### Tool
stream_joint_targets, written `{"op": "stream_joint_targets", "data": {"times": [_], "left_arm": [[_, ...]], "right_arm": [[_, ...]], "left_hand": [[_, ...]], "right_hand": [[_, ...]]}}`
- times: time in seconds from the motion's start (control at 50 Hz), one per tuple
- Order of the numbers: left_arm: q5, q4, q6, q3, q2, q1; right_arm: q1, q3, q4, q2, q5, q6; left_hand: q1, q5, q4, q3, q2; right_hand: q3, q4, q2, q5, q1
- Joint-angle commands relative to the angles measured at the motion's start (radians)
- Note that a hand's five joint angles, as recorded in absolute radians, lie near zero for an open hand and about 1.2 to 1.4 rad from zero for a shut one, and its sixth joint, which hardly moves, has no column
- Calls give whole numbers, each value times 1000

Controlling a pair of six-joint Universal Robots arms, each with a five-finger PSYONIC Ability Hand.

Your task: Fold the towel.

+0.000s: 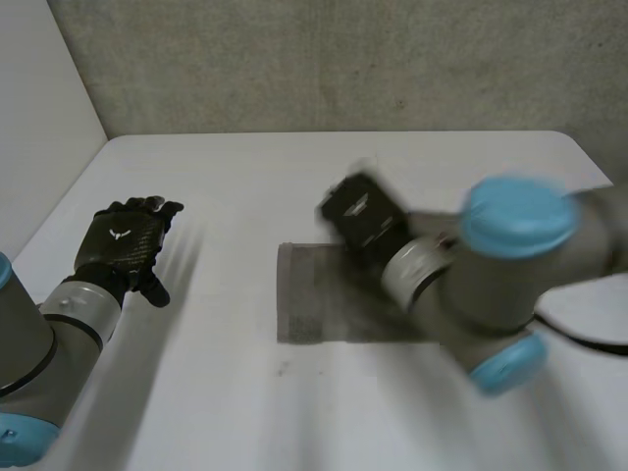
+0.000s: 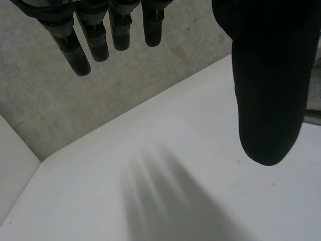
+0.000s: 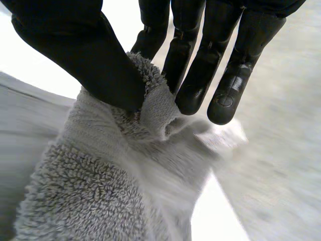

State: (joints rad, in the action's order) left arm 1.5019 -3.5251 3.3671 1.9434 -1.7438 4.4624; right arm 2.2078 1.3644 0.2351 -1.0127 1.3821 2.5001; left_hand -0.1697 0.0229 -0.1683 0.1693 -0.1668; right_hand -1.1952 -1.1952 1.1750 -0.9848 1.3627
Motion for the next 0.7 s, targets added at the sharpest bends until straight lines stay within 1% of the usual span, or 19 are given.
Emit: {"op": "stream_joint_targets", "data": {"times": [0.02,0.08,0.1,0.12,0.14,0.16,0.24,0.28,0.34,0.4,0.44,0.46,0.5,0.56,0.6,0.62,0.66,0.68,0.7], "left_arm": [[0,0,0,5,0,0],[0,0,0,6,0,0],[0,0,0,6,0,0],[0,-3,0,6,1,-2],[0,-6,0,6,1,-8],[0,-6,0,6,1,-8],[0,-9,0,-1,4,-17],[0,-9,0,-7,10,-23],[0,-11,0,-29,15,-44],[0,-12,-3,-55,15,-70],[1,-12,-5,-69,15,-84],[1,-12,-5,-83,13,-98],[3,-12,-5,-96,12,-113],[4,-12,-5,-122,1,-146],[6,-12,-5,-135,-3,-166],[8,-12,-5,-148,-10,-187],[9,-12,-5,-164,-22,-207],[11,-12,-5,-178,-32,-225],[11,-12,-5,-178,-33,-226]], "right_arm": [[127,19,-54,128,0,-49],[128,18,-86,129,15,-76],[127,18,-98,123,28,-79],[125,19,-103,109,41,-70],[125,19,-103,109,41,-70],[124,25,-106,82,57,-61],[101,44,-106,17,78,-17],[34,80,-108,-44,78,51],[-26,129,-106,-110,72,118],[-57,159,-106,-142,68,151],[-144,214,-105,-188,64,189],[-145,214,-105,-188,64,189],[-230,278,-105,-217,46,197],[-270,314,-105,-225,25,195],[-350,389,-97,-230,-27,189],[-350,389,-97,-230,-28,189],[-425,452,-92,-230,-79,186],[-425,452,-92,-230,-80,186],[-459,478,-91,-230,-104,186]], "left_hand": [[-9,-19,-10,9,-11],[-9,-19,-10,9,-11],[-9,-19,-10,9,-11],[-6,-22,-7,6,-9],[-9,-19,-10,9,-11],[-9,-19,-10,9,-11],[-9,-19,-10,9,-11],[-9,-19,-10,9,-11],[-9,-19,-10,9,-11],[-11,-16,-13,12,-14],[-14,-13,-16,15,-17],[-17,-10,-19,18,-20],[-20,-7,-22,21,-23],[-29,1,-30,29,-32],[-29,1,-30,30,-32],[-29,1,-30,30,-32],[-32,4,-33,32,-35],[-32,4,-33,32,-35],[-32,4,-33,32,-35]], "right_hand": [[-201,-201,221,-237,34],[-164,-164,184,-200,-4],[240,240,-220,204,-408],[764,764,-744,729,-932],[770,770,-749,734,-937],[1021,1021,-1001,985,-1188],[1021,1021,-1001,985,-1188],[1021,1021,-1001,985,-1188],[1021,1021,-1001,985,-1188],[1021,1021,-1001,985,-1188],[1021,1021,-1001,985,-1188],[1021,1021,-1001,985,-1188],[1021,1021,-1001,985,-1188],[1021,1021,-1001,985,-1188],[1021,1021,-1001,985,-1188],[1021,1021,-1001,985,-1188],[1021,1021,-1001,985,-1188],[1021,1021,-1001,985,-1188],[967,967,-947,931,-1135]]}}
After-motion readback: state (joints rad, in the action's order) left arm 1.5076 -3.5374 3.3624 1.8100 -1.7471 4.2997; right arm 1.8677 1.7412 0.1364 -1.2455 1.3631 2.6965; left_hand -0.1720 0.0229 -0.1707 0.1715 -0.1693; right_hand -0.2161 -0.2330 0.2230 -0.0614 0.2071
